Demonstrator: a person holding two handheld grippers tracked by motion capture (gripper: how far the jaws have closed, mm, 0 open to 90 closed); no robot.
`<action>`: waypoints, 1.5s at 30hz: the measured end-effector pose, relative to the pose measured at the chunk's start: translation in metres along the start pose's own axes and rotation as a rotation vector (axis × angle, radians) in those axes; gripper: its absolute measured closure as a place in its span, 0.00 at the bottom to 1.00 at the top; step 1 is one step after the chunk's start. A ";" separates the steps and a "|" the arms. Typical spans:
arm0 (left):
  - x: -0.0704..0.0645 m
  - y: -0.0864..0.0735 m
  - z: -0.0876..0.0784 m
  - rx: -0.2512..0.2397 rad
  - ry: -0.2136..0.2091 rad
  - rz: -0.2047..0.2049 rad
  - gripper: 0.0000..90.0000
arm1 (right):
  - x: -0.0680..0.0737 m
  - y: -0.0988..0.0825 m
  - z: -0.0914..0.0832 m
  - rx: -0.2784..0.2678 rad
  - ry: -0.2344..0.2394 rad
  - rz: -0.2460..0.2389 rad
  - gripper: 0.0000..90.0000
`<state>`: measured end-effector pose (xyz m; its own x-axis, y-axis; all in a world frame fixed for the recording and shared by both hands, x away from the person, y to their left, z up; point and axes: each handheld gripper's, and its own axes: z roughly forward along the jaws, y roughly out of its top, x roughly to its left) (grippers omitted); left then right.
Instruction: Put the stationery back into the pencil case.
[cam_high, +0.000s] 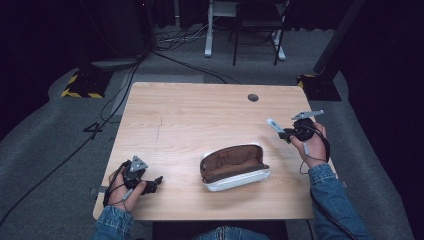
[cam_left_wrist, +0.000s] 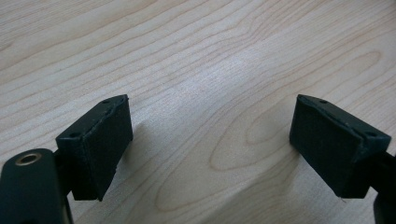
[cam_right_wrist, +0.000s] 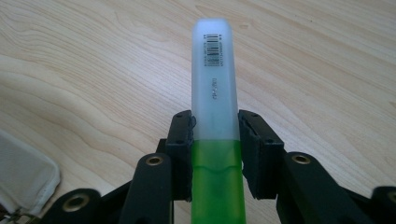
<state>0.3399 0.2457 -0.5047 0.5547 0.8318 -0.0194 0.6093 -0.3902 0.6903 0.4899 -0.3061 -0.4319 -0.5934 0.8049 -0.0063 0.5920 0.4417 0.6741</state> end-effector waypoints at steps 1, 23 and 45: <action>0.000 0.000 0.000 0.000 0.000 0.000 0.15 | 0.000 0.001 -0.001 -0.003 0.001 0.000 0.74; -0.001 0.001 0.001 0.006 -0.001 -0.008 0.14 | 0.024 0.016 -0.035 -0.041 0.046 -0.010 0.75; -0.001 0.002 0.002 0.007 -0.001 -0.007 0.12 | 0.071 0.034 -0.064 -0.058 0.146 -0.105 0.75</action>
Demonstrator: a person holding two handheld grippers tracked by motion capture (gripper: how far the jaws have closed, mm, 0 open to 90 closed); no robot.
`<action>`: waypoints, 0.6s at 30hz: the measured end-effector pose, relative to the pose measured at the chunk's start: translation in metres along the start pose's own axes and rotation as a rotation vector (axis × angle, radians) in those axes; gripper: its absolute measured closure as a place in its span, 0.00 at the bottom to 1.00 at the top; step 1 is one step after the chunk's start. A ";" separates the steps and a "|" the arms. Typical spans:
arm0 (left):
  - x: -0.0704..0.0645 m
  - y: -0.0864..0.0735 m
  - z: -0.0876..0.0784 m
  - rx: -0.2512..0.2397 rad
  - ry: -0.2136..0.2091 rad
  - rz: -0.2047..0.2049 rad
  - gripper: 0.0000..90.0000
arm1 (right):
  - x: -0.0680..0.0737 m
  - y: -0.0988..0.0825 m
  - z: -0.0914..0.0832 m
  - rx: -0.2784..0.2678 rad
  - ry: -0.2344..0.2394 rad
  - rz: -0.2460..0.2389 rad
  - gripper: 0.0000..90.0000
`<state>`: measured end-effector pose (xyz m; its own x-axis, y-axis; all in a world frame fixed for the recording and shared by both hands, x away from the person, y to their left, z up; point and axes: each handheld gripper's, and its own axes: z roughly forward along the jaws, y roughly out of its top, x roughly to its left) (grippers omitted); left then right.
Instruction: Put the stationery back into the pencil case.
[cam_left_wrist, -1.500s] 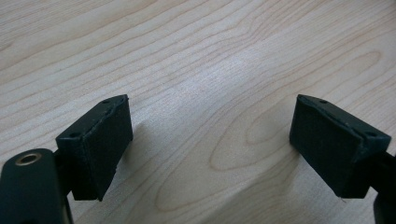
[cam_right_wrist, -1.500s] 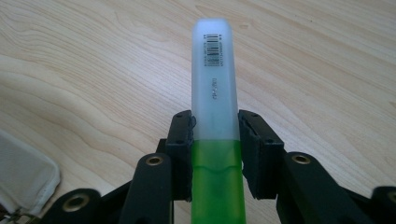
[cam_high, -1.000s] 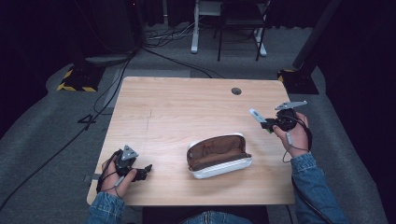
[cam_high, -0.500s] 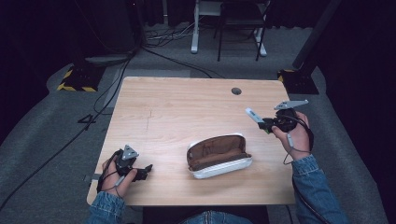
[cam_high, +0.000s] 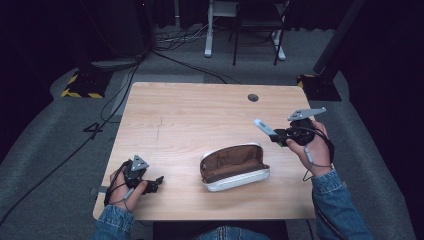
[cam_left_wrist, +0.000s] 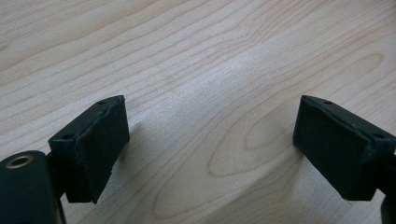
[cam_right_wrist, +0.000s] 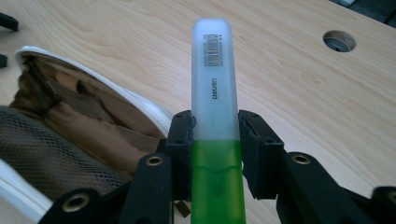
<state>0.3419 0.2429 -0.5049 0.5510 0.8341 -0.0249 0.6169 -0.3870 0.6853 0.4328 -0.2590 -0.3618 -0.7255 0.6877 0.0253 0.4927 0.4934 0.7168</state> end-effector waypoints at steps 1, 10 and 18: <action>0.000 0.000 0.000 0.000 0.000 0.000 0.12 | 0.000 0.000 0.000 0.000 0.000 0.000 0.75; 0.000 0.000 0.000 0.003 -0.001 0.001 0.12 | 0.023 0.008 -0.003 -0.002 0.069 -0.055 0.74; 0.000 0.001 0.001 0.004 0.000 0.009 0.11 | 0.038 0.012 -0.001 0.006 0.115 -0.086 0.75</action>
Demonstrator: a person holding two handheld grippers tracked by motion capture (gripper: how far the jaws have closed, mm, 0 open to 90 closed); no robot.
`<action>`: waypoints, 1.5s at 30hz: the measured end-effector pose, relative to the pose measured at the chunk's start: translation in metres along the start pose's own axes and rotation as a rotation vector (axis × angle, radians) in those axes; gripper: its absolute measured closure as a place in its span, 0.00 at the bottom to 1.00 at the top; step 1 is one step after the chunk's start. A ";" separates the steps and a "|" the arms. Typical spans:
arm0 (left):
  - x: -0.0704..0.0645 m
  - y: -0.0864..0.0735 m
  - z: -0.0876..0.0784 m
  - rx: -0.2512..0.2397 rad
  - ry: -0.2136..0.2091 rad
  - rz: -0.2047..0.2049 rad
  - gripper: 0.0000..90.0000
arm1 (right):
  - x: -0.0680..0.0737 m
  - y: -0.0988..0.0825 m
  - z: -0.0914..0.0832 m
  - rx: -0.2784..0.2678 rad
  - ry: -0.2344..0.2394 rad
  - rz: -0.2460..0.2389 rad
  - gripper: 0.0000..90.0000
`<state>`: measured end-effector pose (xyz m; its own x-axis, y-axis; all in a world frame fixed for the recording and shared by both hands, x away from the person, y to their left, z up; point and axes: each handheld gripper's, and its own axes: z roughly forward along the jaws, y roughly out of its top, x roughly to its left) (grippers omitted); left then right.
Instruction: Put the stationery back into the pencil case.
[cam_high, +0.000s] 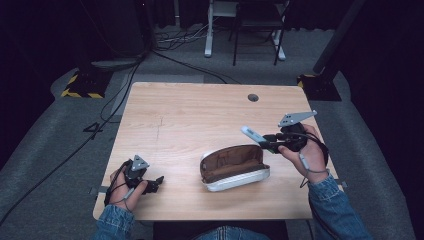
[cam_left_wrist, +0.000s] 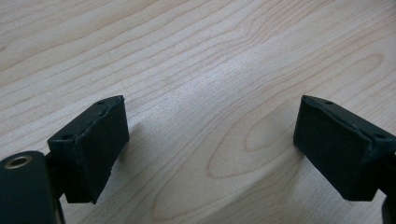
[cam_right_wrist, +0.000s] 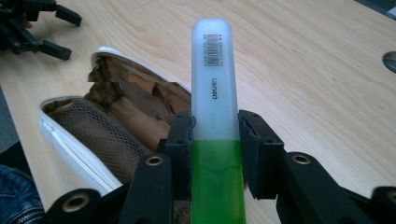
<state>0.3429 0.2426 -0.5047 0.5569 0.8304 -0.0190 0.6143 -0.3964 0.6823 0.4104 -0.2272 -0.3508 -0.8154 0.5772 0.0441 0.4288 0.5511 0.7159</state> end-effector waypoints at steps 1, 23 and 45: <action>0.000 0.000 0.000 0.003 -0.003 -0.001 0.11 | 0.003 0.001 0.001 0.004 0.006 -0.004 0.75; 0.000 0.001 0.001 -0.001 0.000 -0.001 0.10 | 0.034 0.008 0.026 0.095 0.132 -0.110 0.74; 0.000 0.001 0.001 -0.001 0.001 -0.002 0.10 | 0.048 0.007 0.054 0.232 0.209 -0.241 0.74</action>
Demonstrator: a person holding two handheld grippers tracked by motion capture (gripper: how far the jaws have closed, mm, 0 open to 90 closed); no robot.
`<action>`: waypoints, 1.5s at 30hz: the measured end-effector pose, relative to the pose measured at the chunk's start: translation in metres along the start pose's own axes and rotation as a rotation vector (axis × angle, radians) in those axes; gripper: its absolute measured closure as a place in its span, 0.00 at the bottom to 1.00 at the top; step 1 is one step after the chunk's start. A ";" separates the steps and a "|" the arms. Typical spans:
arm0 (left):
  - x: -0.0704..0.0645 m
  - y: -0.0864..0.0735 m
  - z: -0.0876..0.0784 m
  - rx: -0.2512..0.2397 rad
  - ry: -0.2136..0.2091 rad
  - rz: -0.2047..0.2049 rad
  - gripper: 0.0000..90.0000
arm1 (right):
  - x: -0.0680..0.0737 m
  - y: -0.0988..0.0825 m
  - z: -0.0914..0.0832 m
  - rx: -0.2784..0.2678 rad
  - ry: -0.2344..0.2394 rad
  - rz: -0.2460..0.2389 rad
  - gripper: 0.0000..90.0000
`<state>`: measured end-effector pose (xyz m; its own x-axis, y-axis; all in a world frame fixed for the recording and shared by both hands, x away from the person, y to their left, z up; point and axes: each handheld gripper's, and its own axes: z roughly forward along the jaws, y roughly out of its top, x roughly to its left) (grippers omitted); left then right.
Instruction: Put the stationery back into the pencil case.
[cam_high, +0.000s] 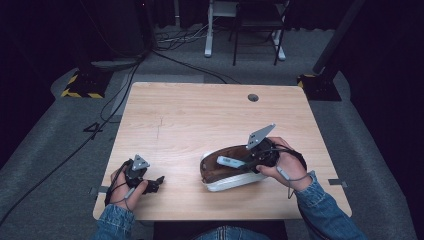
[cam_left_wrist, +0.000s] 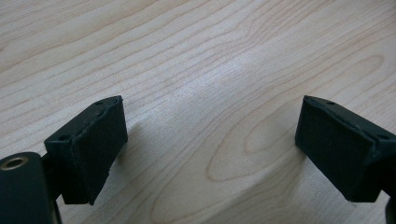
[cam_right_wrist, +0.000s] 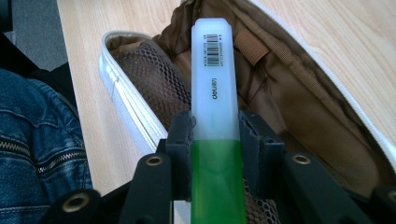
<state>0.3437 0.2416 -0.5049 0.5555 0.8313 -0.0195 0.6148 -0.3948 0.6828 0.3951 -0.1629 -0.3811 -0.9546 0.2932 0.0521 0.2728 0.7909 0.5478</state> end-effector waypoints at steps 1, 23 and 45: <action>0.000 0.000 0.000 0.000 0.000 0.000 0.10 | 0.000 0.000 0.001 0.000 0.002 0.000 0.74; 0.000 0.000 0.000 0.000 0.000 0.000 0.10 | -0.008 -0.001 0.014 -0.030 -0.049 -0.008 0.54; 0.000 0.001 0.001 0.004 -0.006 -0.001 0.09 | -0.028 -0.024 -0.026 -0.233 -0.178 0.108 0.36</action>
<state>0.3455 0.2408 -0.5051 0.5587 0.8290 -0.0246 0.6176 -0.3960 0.6796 0.4121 -0.2043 -0.3737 -0.8803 0.4742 -0.0154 0.3170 0.6120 0.7245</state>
